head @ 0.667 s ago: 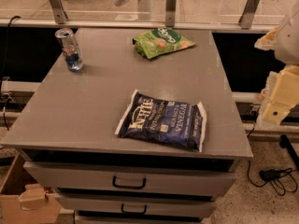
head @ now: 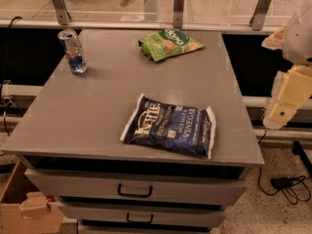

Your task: Move green rice chip bag near blue chip bag

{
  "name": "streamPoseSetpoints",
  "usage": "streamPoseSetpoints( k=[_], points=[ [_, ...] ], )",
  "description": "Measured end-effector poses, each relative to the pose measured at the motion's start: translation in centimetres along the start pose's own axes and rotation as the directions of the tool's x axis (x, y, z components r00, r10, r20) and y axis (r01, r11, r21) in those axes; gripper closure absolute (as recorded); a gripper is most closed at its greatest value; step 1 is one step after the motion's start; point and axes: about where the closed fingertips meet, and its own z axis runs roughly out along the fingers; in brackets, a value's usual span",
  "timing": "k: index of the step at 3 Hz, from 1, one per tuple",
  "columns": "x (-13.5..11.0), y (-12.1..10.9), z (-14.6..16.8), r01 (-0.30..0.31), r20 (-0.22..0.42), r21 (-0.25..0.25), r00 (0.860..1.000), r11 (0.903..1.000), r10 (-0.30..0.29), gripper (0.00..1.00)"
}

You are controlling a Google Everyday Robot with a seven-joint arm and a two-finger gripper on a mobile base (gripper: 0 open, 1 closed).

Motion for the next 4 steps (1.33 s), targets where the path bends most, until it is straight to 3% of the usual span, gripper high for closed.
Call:
streamPoseSetpoints(
  k=[1,2,3,4],
  points=[
    [-3.8,-5.3,2.5,0.089,0.078,0.041,0.993,0.9952,-0.092,0.00],
    [-8.9,-9.7,4.9,0.152,0.163,0.083,0.973,0.9849,-0.164,0.00],
    [-14.8,-12.7,6.7,0.180,0.232,0.126,0.951,0.9756,-0.205,0.00],
    [-14.8,-12.7,6.7,0.180,0.232,0.126,0.951,0.9755,-0.205,0.00]
  ],
)
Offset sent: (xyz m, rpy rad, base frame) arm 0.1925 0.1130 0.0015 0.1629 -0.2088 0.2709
